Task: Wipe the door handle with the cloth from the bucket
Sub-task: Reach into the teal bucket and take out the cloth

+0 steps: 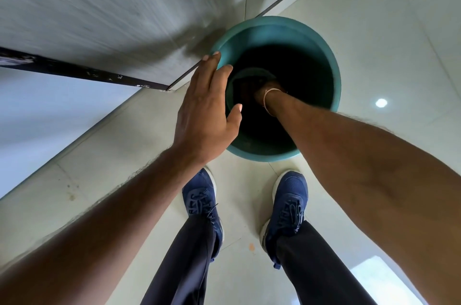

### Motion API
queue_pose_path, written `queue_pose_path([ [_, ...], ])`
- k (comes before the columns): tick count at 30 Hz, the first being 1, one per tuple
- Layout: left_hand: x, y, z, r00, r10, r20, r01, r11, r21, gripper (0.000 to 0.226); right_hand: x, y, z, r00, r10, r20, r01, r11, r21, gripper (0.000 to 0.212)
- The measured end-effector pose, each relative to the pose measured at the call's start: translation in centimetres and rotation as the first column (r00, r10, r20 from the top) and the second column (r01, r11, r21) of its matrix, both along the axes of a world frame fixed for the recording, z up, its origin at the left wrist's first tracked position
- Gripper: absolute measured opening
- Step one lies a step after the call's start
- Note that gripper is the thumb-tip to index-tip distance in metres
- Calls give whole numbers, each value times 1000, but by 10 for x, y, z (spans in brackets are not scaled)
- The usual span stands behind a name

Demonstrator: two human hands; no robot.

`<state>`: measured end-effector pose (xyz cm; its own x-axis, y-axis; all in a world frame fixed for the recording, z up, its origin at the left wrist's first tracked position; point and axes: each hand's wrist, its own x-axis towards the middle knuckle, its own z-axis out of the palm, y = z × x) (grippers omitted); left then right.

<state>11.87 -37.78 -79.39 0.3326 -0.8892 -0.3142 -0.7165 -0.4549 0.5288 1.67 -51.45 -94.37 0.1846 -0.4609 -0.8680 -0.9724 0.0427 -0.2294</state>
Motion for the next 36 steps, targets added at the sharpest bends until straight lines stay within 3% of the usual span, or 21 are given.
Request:
queue_pose_path([
  [3, 1, 2, 0, 1000, -9, -6, 9, 1000, 11, 65, -2, -3, 15, 999, -35, 34, 34, 998, 47, 44],
  [6, 2, 3, -2, 1000, -25, -5, 25, 1000, 18, 65, -2, 2, 23, 991, -126, 48, 126, 992, 1, 52],
  [9, 5, 4, 2, 999, -36, -21, 37, 999, 32, 65, -2, 10, 51, 936, -335, 104, 341, 939, -45, 45],
  [10, 6, 3, 6, 999, -39, -27, 40, 998, 37, 65, -4, 10, 64, 915, -384, 128, 391, 919, -38, 41],
  [14, 6, 3, 39, 997, -47, -58, 49, 998, 33, 67, -23, 16, 143, 858, -455, 240, 471, 882, -12, 54],
  [17, 0, 0, 82, 978, 82, -194, -81, 997, 14, 64, -45, 24, 217, 801, -492, 339, 514, 857, 29, 47],
  [19, -3, -7, 127, 884, 254, -392, -234, 967, 99, 65, -57, 28, 280, 720, -560, 410, 583, 809, 80, 40],
  [21, -6, -13, 176, 693, 398, -601, -314, 917, 245, 56, -66, 33, 341, 621, -638, 455, 656, 741, 143, 36],
  [24, -8, -11, 259, 410, 469, -782, -337, 875, 348, 33, -76, 45, 428, 498, -715, 490, 705, 663, 251, 27],
  [26, -8, -3, 311, 312, 458, -832, -344, 871, 350, 20, -80, 56, 480, 418, -748, 515, 711, 623, 327, 12],
  [29, -3, 18, 387, 293, 439, -849, -370, 871, 322, 19, -82, 75, 554, 401, -731, 552, 678, 642, 358, 6],
  [33, 11, 58, 487, 339, 379, -861, -369, 895, 249, 32, -78, 108, 648, 447, -619, 646, 604, 742, 293, 23],
  [36, 26, 97, 550, 342, 352, -871, -398, 894, 205, 32, -68, 136, 715, 427, -555, 714, 537, 791, 293, 27],
])
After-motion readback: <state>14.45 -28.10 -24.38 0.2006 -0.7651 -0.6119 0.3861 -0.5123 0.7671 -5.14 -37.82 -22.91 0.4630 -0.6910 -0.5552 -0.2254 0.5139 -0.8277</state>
